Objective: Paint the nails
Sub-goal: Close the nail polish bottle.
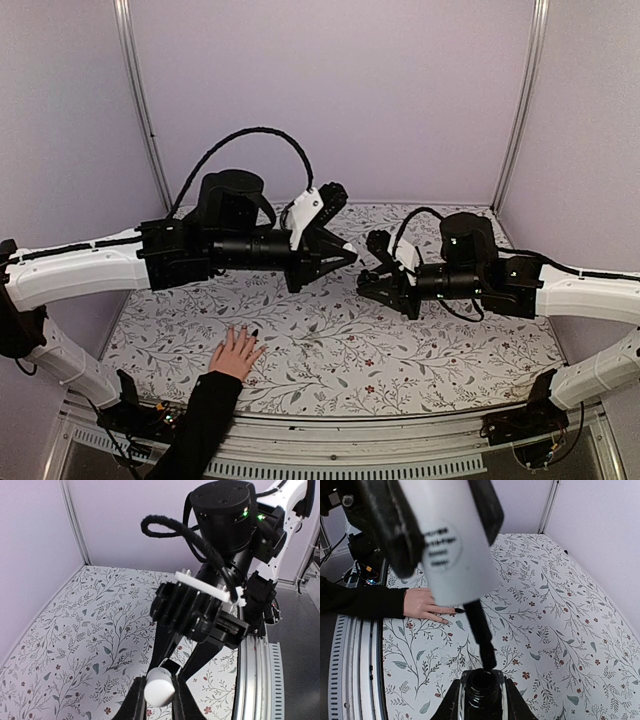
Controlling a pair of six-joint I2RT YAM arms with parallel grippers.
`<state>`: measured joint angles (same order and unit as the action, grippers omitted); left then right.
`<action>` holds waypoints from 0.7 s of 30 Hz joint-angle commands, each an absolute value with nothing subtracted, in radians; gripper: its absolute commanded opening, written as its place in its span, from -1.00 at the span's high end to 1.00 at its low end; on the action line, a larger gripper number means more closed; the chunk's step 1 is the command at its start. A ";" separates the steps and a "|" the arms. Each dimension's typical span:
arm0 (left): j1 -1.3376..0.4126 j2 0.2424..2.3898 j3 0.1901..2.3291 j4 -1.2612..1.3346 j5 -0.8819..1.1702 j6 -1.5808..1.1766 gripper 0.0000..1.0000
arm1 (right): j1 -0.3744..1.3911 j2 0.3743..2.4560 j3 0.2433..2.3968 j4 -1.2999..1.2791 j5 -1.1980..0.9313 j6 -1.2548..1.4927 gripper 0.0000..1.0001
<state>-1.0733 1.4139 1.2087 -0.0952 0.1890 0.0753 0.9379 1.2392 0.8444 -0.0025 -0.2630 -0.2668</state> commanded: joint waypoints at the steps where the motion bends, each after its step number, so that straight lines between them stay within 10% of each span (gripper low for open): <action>1: -1.076 1.392 1.270 -0.151 0.186 0.098 1.00 | 0.947 1.225 0.867 0.000 -0.248 -0.279 1.00; 21: -1.059 1.407 1.272 -0.140 0.238 0.094 1.00 | 0.950 1.210 0.861 0.000 -0.282 -0.283 1.00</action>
<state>-1.0641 1.4136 1.2671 -0.1482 0.2245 0.0898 0.9424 1.2297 0.8444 -0.0040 -0.2684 -0.2752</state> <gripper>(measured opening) 0.152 0.223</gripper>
